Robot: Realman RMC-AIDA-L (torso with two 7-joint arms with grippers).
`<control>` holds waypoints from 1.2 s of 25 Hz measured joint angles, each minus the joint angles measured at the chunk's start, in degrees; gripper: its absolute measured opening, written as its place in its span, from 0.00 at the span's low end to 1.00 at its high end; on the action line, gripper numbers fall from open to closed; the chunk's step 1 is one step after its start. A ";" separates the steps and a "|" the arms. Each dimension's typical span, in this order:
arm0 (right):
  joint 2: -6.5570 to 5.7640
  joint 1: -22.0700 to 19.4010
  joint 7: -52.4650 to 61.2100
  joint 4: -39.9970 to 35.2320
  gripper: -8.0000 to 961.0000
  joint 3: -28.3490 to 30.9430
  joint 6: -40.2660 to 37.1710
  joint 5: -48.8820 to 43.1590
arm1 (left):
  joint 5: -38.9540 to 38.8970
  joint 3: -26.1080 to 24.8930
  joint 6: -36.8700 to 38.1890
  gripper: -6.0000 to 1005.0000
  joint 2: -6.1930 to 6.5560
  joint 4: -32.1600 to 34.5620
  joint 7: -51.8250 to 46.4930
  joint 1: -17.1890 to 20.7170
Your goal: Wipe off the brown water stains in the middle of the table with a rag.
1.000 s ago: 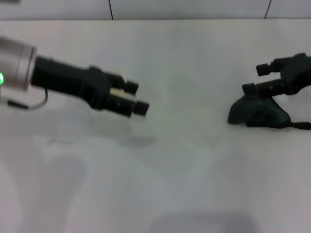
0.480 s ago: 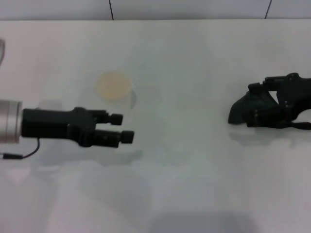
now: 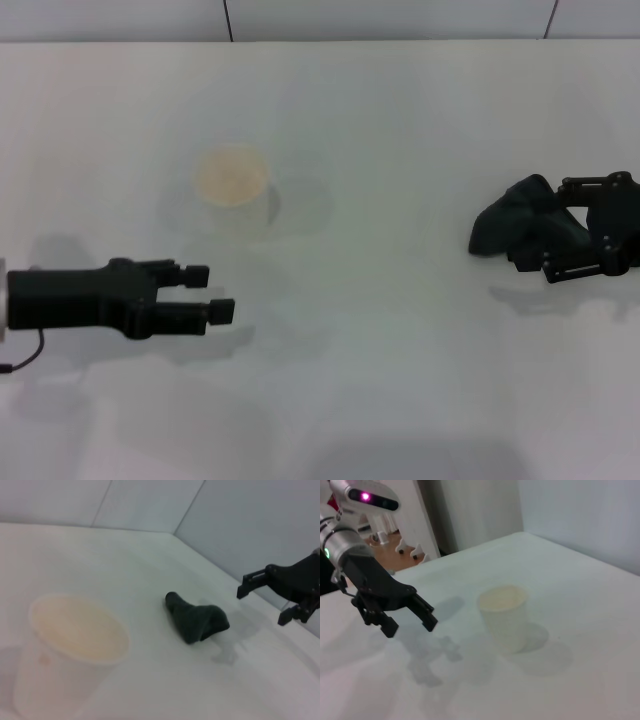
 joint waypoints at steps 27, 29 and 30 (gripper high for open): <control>0.12 1.45 -3.18 6.82 0.89 -0.08 10.39 1.39 | -1.57 0.00 -0.81 0.83 1.06 -0.05 0.17 3.59; 0.09 0.40 -4.71 6.71 0.89 -0.08 10.14 2.37 | -1.43 0.00 -0.85 0.83 1.05 -0.05 0.16 3.34; 0.09 -0.03 -5.88 6.71 0.89 -0.09 9.71 3.27 | -1.37 0.00 -0.85 0.83 1.04 -0.06 0.15 3.19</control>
